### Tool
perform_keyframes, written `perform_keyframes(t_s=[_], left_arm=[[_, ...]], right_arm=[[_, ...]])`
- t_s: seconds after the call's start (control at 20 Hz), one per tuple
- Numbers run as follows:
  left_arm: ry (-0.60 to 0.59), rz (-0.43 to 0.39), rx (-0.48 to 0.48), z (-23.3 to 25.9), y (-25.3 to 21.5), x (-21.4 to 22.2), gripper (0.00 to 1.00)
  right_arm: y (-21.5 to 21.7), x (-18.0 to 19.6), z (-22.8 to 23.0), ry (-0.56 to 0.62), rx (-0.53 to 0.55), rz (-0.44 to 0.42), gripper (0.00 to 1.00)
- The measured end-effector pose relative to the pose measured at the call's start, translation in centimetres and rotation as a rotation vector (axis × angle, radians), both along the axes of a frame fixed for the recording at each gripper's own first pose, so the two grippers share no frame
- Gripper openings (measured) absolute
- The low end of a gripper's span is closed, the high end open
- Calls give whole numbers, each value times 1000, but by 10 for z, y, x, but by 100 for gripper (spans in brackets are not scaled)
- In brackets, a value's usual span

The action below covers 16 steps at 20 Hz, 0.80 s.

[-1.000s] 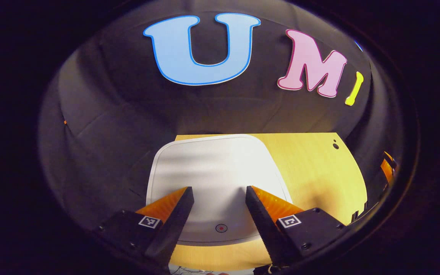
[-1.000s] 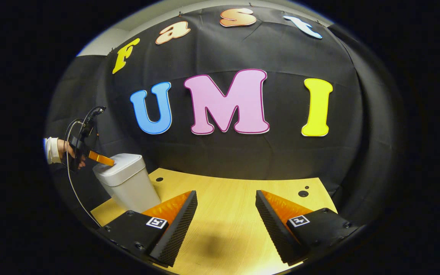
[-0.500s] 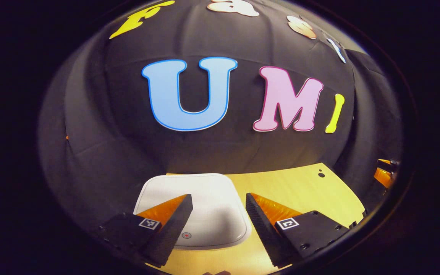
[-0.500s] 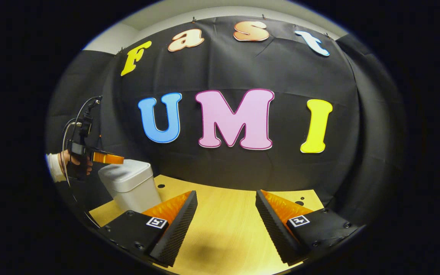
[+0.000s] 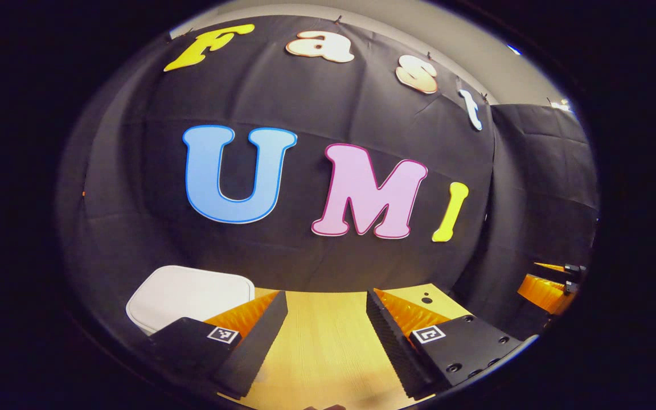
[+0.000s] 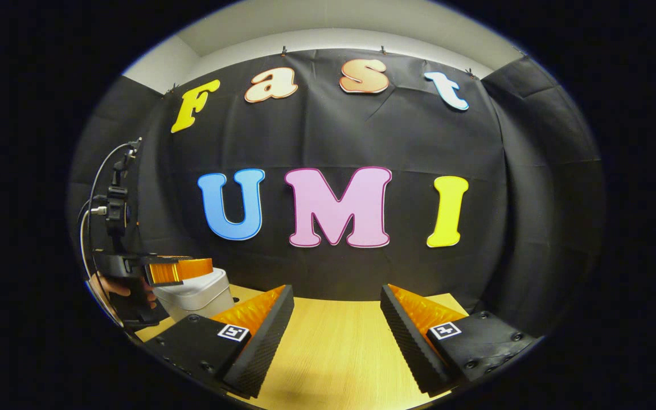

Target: Press the lid of the desktop garbage bin to open it, pick up the crumpled paper on the desktop and throw it into the bin, then pick up the pop can on the desktop and drop it into the bin, and finally close the garbage bin lid.

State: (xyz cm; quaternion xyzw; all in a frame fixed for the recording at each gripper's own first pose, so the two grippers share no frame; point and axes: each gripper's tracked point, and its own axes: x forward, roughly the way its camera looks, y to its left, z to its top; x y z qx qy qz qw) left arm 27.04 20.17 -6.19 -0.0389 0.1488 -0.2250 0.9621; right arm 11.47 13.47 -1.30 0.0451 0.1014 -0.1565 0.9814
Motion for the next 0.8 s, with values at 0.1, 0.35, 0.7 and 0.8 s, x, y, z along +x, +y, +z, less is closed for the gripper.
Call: perform_keyframes(t_s=[0.1, 0.35, 0.7, 0.8], left_arm=[[-25, -26, 9, 4, -8, -14, 95], [-161, -53, 31, 29, -6, -45, 95], [-252, 31, 34, 48, -11, -60, 94], [-275, 46, 28, 53, -17, -67, 94]], right_arm=[[8, -5, 12, -38, -5, -17, 99], [13, -10, 25, -82, -49, -46, 98], [-7, -7, 33, -97, -79, -67, 98], [-14, -9, 31, -89, -69, -56, 98]])
